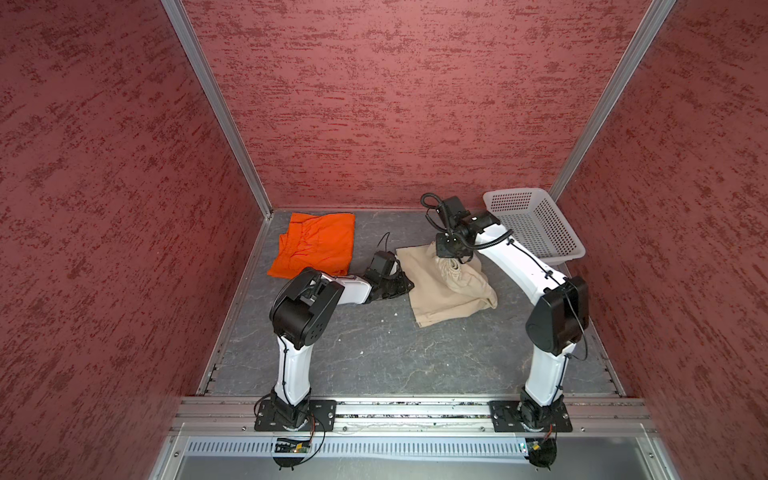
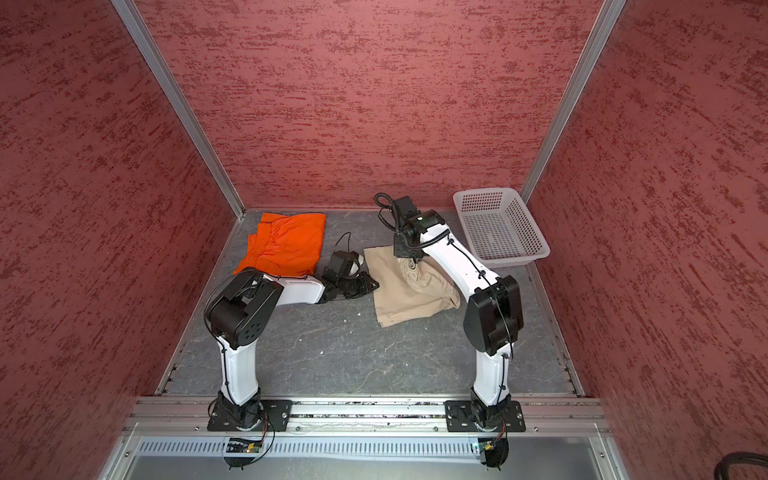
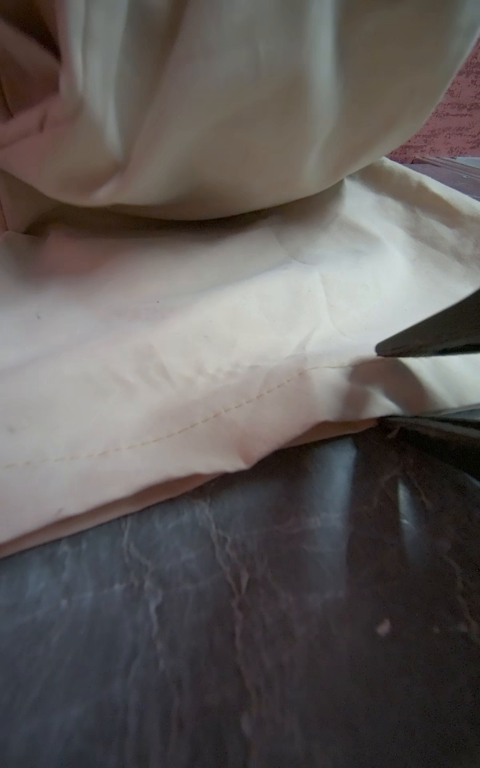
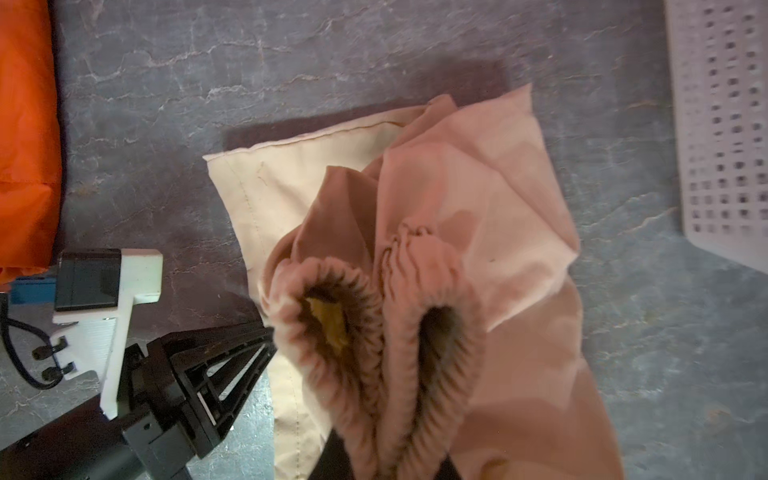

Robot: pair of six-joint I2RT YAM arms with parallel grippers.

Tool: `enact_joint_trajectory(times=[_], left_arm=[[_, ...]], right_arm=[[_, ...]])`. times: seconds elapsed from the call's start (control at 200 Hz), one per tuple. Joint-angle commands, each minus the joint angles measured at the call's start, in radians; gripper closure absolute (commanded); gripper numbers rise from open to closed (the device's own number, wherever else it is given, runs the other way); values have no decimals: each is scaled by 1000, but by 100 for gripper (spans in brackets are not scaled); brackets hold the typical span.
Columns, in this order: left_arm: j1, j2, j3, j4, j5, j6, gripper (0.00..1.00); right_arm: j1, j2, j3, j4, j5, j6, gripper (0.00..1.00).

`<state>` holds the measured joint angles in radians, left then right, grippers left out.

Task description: Fold and stack the shorts

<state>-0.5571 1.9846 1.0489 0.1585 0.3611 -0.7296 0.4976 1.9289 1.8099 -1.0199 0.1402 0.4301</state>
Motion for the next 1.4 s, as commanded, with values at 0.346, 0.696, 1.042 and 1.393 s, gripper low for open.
enact_joint_trajectory(times=[0.346,0.696,1.042,1.393], left_arm=[[106,-209,-123,-44,-36,-37,44],[113,-224,-71,66,62,-53,31],[44,-80,55,-48,42,-28,27],[20,24,157,-53,9,19,43]], right_arm=[[56,5,-69,273,-285,36,36],[-60,-278,-487,475,-352,65,49],[-59,-223,-762,730,-422,107,51],[-56,-138,-869,879,-481,127,63]])
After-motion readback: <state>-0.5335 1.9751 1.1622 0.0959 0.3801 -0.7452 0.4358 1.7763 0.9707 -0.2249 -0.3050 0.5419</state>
